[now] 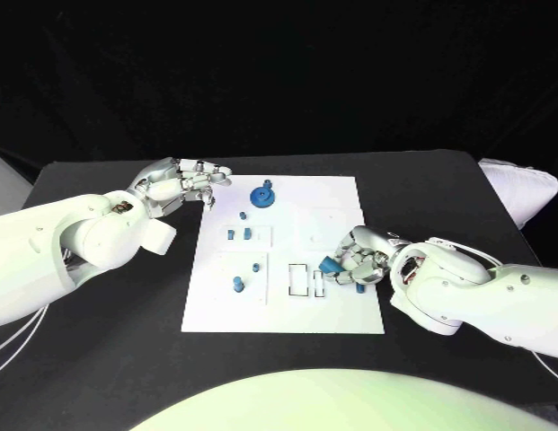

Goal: Assemble the parts on the task board

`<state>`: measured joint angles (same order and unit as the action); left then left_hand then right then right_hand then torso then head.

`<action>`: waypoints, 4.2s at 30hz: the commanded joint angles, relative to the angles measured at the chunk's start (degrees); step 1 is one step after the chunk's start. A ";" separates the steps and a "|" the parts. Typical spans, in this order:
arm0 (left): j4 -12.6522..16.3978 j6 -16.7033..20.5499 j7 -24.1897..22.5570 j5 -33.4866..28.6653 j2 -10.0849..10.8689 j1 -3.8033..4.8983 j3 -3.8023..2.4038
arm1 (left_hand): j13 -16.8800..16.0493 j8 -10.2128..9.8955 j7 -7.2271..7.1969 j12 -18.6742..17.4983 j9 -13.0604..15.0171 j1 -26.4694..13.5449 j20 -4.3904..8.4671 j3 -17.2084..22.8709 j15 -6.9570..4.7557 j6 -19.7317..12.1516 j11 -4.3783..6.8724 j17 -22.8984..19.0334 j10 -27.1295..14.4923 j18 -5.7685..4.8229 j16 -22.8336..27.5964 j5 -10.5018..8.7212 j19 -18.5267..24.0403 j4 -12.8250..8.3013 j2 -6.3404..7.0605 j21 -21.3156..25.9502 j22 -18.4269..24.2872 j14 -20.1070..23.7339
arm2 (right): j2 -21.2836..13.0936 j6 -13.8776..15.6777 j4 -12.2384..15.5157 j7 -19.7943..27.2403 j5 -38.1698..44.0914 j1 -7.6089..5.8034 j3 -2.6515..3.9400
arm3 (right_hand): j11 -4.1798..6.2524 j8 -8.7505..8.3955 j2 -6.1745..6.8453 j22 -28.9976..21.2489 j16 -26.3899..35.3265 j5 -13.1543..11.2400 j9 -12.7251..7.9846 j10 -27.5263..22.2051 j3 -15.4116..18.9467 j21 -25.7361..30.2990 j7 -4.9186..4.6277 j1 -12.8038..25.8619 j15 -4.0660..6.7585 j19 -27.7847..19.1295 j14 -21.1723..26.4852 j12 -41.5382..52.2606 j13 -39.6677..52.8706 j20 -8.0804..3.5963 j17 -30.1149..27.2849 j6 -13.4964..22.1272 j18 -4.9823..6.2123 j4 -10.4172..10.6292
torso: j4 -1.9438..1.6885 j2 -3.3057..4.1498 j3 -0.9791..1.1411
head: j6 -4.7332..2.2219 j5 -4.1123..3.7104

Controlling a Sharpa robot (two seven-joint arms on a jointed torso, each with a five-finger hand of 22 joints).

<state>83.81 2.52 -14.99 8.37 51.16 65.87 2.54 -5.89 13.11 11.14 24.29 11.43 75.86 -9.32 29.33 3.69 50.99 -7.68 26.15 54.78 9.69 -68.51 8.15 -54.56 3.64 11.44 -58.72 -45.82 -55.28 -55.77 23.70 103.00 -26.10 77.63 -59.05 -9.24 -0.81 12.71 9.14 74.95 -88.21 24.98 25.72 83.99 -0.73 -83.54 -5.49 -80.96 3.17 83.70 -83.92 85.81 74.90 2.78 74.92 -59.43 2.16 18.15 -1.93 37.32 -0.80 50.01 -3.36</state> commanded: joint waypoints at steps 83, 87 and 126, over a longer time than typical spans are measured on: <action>-0.05 -0.95 0.20 -0.18 -0.24 0.01 -0.05 | -0.12 0.08 -0.02 0.54 -0.10 0.38 0.00 -0.06 0.07 -0.47 0.06 0.09 -0.47 0.75 0.10 0.03 0.80 0.58 -0.11 0.57 0.38 0.37 | 5.94 -3.04 -0.89 -0.20 -15.64 -1.60 -0.46 | 1.66 5.05 -2.45 12.77 -1.41 -15.09 1.54 5.61 2.40 -2.24 2.10 22.63 1.26 4.87 -5.84 3.23 14.52 -1.09 14.03 -3.85 -1.16 -1.28 | -0.03 0.06 -0.02 | -0.01 0.33; -0.06 -0.92 0.21 -0.17 -0.23 0.01 -0.05 | -0.12 0.08 -0.02 0.54 -0.10 0.38 0.00 -0.06 0.07 -0.47 0.06 0.09 -0.47 0.75 0.10 0.03 0.80 0.58 -0.11 0.57 0.38 0.37 | 5.85 -2.61 -0.77 0.19 -14.97 -1.54 -0.46 | 1.65 5.31 -3.12 12.84 -1.40 -17.00 1.60 5.61 4.69 -2.30 2.10 23.43 1.26 4.90 -5.84 3.23 14.53 -1.07 14.02 -3.73 -1.18 -1.20 | -0.02 0.07 -0.01 | -0.01 0.38; -0.16 -0.76 0.20 -0.03 -0.02 0.01 -0.05 | -0.12 0.08 -0.01 0.57 -0.10 0.40 -0.01 -0.08 0.07 -0.48 0.06 0.09 -0.49 0.77 0.12 0.03 0.89 0.61 -0.10 0.66 0.49 0.41 | -0.24 -4.99 3.85 9.40 -13.77 -1.53 -0.39 | 1.79 6.22 -6.17 13.18 -1.57 -14.37 1.54 5.77 6.50 -2.62 2.23 14.14 1.38 5.07 -5.94 3.57 14.76 -1.19 14.50 -3.19 -1.28 -1.88 | 0.00 0.07 -0.04 | -0.01 0.75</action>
<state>83.52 2.30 -14.46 8.42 51.17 65.87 2.53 -5.93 13.12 11.14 24.58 11.39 75.86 -9.32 29.34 3.69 50.99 -7.67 26.17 54.79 9.69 -68.51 8.16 -54.14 3.96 11.44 -58.26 -45.38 -55.29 -55.96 21.68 106.73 -18.57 62.81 -60.60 -9.62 0.65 18.61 2.92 74.90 -89.61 10.95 27.32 84.21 5.77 -85.97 -3.30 -66.41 4.22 84.11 -84.12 89.29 74.92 1.96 74.92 -63.01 1.26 16.44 -1.97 37.37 -0.83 50.01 -2.66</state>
